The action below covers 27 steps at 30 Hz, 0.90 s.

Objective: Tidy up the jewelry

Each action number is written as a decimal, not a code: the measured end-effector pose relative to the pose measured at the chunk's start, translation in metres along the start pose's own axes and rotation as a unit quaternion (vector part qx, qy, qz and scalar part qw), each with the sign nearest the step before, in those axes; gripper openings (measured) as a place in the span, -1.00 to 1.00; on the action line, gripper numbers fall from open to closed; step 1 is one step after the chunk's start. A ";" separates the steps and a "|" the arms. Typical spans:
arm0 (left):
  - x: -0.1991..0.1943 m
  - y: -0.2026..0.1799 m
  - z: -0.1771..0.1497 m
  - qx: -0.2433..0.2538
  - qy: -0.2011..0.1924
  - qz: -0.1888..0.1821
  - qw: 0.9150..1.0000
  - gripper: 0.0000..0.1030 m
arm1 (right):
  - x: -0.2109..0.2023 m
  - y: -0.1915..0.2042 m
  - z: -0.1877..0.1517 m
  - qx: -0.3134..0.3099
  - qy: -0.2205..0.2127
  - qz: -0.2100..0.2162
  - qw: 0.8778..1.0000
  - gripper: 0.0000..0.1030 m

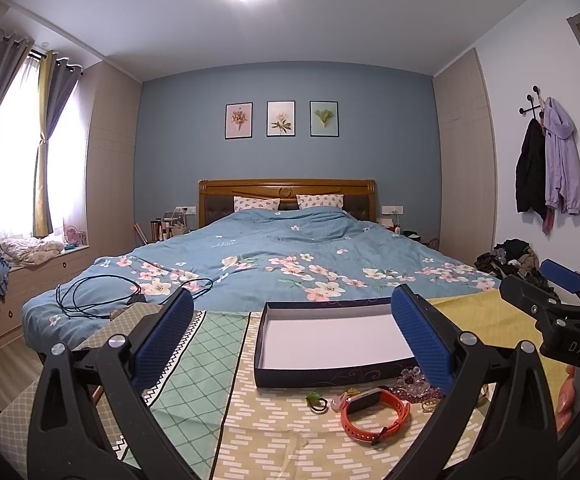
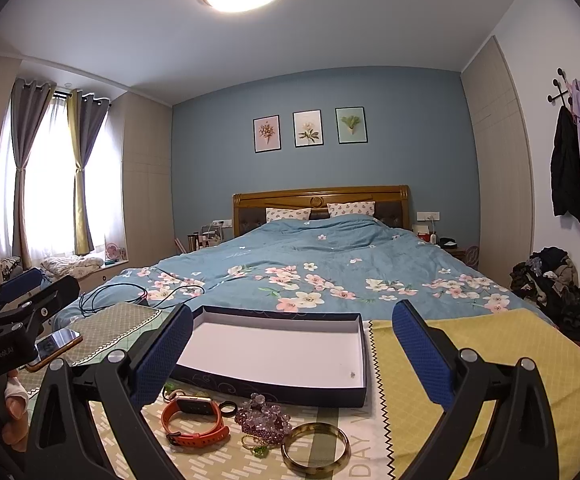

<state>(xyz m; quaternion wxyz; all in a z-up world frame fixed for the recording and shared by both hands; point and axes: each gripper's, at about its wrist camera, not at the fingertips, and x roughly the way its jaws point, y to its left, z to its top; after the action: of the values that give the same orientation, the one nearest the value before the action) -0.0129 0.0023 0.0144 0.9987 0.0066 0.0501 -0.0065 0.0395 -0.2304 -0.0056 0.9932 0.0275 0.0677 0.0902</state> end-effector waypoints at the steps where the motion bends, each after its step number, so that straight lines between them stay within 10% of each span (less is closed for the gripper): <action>1: 0.000 0.000 0.001 0.000 0.000 0.001 1.000 0.89 | 0.000 0.000 0.001 0.000 0.001 0.000 1.000 0.87; 27: 0.001 -0.001 -0.005 0.001 -0.002 0.001 1.000 0.89 | -0.002 -0.003 0.005 0.004 0.002 0.003 1.000 0.87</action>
<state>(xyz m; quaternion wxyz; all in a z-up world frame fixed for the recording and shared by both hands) -0.0123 0.0009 0.0094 0.9988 0.0072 0.0483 -0.0055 0.0391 -0.2338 -0.0003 0.9927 0.0311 0.0703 0.0931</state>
